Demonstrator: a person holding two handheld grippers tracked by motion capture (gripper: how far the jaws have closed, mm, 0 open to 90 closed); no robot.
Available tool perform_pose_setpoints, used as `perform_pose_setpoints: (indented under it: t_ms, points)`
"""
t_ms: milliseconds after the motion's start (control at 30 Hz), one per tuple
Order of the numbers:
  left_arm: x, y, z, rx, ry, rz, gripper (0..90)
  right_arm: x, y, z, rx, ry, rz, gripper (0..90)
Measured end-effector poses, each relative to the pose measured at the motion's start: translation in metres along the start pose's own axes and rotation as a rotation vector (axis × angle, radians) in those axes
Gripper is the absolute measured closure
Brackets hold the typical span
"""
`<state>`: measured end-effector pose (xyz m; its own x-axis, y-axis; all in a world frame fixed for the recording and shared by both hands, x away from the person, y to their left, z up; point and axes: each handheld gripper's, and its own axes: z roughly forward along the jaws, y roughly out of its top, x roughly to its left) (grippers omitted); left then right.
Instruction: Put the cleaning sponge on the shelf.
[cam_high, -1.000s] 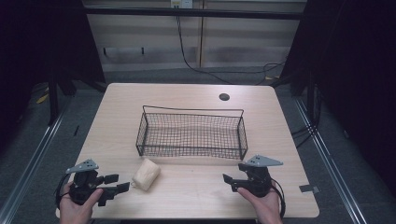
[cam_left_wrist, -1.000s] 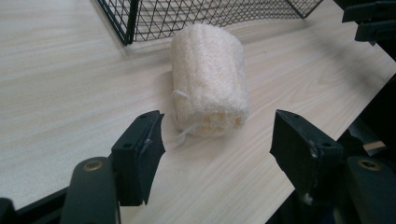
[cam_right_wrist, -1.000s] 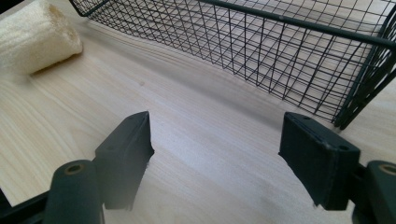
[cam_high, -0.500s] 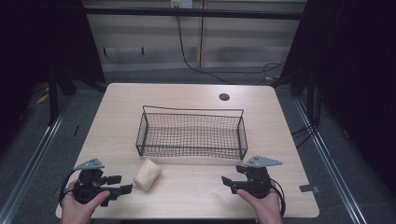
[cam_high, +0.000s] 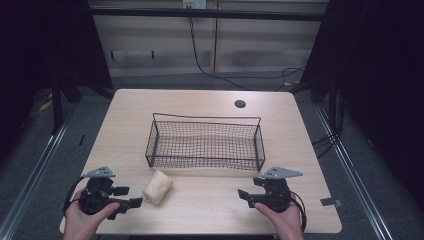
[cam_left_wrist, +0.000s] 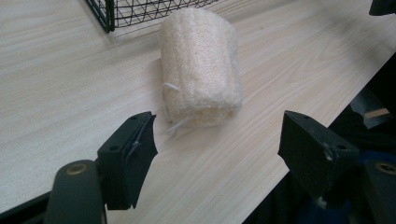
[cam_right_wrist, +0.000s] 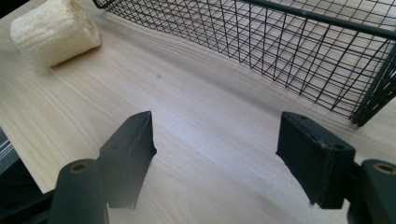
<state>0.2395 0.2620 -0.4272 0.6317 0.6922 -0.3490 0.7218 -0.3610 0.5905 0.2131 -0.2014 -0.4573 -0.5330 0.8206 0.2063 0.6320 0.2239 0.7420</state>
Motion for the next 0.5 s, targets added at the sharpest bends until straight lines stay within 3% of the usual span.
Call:
perform_pose_setpoints:
  t_ms: [33,167,267,367,500]
  points:
    - [-0.003,0.003,0.001,0.011,0.020,-0.003,26.9,0.000,0.000,0.000,0.001,0.001,0.000,26.9]
    - [-0.005,0.009,0.002,0.030,0.025,0.010,28.3,0.000,0.000,0.000,0.006,-0.003,0.004,26.2]
    - [-0.007,0.016,0.004,0.067,0.022,0.038,28.3,0.000,0.000,0.001,0.007,-0.002,0.005,26.1]
    - [-0.007,0.022,0.007,0.108,0.047,0.077,27.8,0.000,0.000,0.002,0.013,0.006,0.005,26.1]
    - [-0.007,0.032,0.008,0.125,0.039,0.085,26.4,0.001,-0.001,0.003,0.021,0.016,0.005,26.0]
